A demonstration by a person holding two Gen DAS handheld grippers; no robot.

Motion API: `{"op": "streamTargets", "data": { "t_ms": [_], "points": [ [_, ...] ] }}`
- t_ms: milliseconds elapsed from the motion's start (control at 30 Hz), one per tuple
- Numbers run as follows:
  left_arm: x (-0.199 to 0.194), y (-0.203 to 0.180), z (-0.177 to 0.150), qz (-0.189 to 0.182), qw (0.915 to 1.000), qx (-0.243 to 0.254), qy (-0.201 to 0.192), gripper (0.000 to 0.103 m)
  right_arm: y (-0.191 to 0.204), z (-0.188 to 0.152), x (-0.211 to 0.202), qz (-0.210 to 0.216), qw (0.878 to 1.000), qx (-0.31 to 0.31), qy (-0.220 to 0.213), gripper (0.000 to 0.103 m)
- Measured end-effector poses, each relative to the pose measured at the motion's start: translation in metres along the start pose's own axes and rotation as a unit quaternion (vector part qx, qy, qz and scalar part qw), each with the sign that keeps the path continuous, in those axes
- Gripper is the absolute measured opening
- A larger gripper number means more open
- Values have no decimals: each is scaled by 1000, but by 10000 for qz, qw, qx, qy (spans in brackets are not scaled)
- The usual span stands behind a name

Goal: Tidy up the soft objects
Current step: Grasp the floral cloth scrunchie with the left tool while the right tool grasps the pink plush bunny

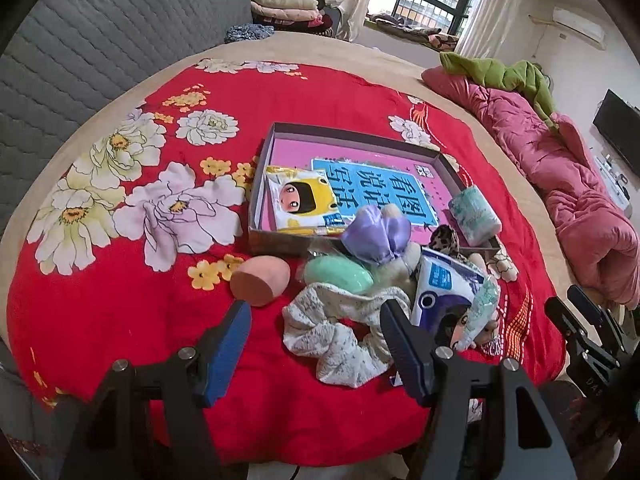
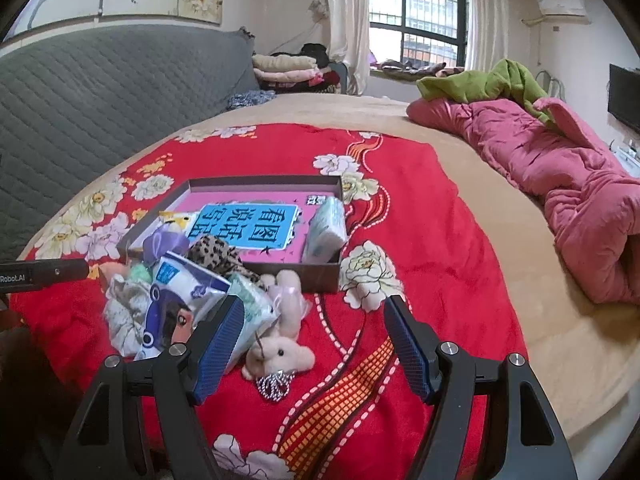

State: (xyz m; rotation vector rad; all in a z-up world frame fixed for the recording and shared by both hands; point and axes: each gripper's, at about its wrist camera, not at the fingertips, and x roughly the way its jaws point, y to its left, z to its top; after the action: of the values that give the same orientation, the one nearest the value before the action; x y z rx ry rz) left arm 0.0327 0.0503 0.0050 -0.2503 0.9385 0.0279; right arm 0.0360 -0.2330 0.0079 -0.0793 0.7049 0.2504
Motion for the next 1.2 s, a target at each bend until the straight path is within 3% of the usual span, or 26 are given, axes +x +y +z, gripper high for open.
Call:
{"op": "streamTargets", "data": {
  "t_ms": [733,1200],
  "points": [
    [22,-5,-20,-27,9990,0,454,67,10,-15,7,224,9992,-92,332,74],
    [55,10,-27,-105,9958,-391,823,67,15,-25,26,287,9979,-158,558,74]
  ]
}}
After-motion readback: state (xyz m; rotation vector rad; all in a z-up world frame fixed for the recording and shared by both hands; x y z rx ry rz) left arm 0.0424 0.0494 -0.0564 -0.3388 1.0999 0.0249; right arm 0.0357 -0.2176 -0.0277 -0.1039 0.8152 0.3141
